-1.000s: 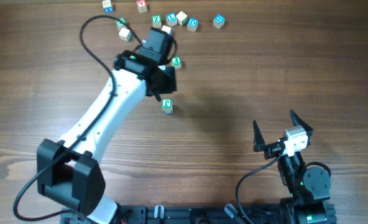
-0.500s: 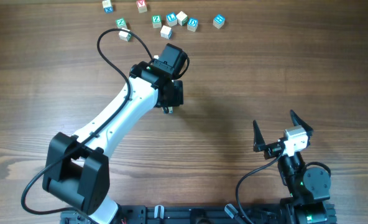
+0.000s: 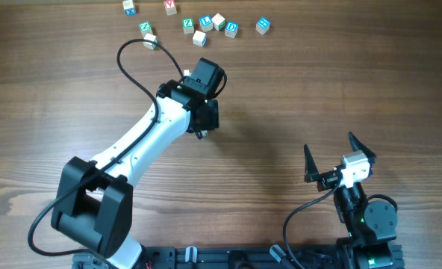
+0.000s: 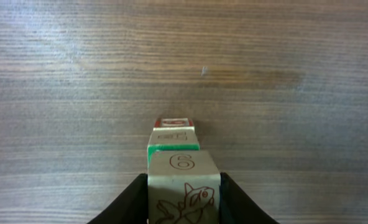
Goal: Form a tower
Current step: 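Carry the fish block over the two-block stack and lower it, then release the fish block on the stack and swing the left arm aside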
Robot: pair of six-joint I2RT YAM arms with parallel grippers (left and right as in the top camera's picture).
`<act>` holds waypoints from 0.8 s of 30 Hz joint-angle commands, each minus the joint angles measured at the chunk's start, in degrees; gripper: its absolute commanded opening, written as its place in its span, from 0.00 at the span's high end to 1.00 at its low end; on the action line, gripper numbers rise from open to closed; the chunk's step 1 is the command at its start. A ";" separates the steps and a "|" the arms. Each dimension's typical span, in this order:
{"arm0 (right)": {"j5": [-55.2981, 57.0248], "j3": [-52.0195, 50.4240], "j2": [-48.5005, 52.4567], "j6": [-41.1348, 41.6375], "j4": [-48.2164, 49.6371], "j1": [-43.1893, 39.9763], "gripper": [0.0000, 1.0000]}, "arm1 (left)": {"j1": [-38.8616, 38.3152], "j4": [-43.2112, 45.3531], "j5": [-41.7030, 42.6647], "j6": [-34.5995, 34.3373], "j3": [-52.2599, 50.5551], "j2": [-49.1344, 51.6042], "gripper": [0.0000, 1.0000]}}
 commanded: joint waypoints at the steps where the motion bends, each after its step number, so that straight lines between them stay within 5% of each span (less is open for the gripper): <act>1: 0.79 -0.07 -0.39 0.68 0.22 -0.35 0.00 | -0.15 0.68 -1.01 -0.48 -0.48 0.63 0.67; 24: 0.79 -0.07 -0.39 0.70 0.22 -0.35 0.00 | -0.15 -0.07 -2.29 -0.31 -0.48 0.63 0.61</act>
